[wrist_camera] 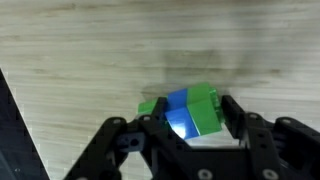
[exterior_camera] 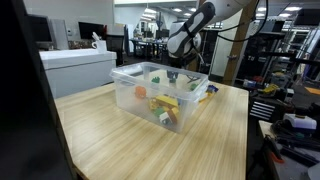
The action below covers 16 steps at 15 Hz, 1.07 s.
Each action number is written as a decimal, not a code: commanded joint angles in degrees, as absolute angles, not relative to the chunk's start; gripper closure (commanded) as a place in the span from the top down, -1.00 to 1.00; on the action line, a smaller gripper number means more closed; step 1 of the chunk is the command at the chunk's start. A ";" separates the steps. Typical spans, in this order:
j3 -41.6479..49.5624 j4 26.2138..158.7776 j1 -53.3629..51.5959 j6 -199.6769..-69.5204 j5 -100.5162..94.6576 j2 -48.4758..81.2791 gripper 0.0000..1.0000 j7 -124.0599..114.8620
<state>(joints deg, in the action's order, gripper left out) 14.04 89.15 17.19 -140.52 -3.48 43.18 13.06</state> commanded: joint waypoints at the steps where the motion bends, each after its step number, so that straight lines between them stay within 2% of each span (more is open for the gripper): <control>1: 12.86 91.05 18.02 -140.49 -4.99 41.31 -0.34 13.23; 9: 9.23 95.84 17.24 -136.45 -1.39 24.27 -0.34 13.60; 16: 3.34 112.46 13.33 -126.56 5.90 4.57 -0.34 18.88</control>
